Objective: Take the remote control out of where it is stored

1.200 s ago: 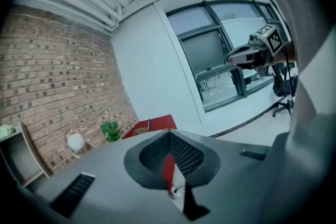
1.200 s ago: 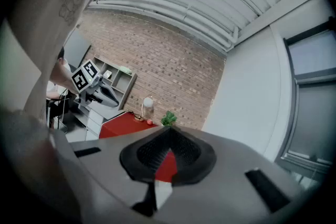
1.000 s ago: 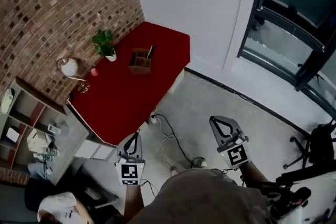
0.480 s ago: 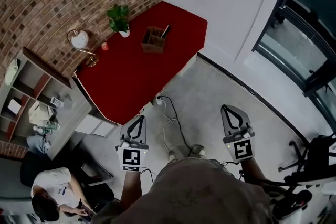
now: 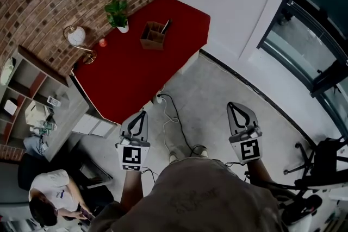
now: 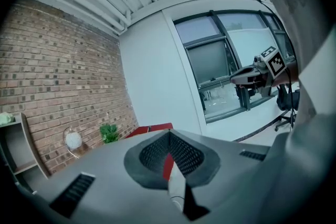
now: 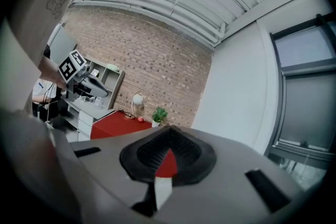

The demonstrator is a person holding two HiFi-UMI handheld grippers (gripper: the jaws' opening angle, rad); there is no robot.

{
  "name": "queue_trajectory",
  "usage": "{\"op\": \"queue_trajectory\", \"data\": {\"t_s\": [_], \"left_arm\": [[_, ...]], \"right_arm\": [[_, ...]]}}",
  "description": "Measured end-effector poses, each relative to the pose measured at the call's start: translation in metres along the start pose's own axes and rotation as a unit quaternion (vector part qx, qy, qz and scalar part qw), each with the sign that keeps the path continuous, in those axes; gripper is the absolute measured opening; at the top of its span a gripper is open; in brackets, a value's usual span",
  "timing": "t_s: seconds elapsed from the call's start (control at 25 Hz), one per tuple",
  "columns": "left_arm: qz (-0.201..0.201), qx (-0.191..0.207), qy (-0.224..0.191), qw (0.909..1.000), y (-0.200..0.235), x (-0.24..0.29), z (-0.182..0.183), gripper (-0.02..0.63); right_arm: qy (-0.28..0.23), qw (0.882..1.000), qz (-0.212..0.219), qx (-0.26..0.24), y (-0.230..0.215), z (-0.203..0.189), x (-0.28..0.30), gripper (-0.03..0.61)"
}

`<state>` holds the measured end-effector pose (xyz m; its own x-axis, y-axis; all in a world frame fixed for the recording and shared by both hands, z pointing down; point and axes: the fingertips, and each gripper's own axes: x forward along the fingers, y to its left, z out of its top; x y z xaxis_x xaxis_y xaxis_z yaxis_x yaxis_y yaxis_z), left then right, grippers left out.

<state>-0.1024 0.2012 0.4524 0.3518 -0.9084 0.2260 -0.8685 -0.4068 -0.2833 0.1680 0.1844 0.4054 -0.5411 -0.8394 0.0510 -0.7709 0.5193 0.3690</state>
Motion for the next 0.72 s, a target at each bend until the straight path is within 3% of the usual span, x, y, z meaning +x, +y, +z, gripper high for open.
{"op": "queue_trajectory", "data": {"t_s": [0.72], "left_arm": [[-0.002,-0.005,0.011,0.9999,-0.024,0.018,0.006,-0.002]], "right_arm": [[0.005,1.000,0.021,-0.002,-0.019,-0.018,0.001,0.012]]}}
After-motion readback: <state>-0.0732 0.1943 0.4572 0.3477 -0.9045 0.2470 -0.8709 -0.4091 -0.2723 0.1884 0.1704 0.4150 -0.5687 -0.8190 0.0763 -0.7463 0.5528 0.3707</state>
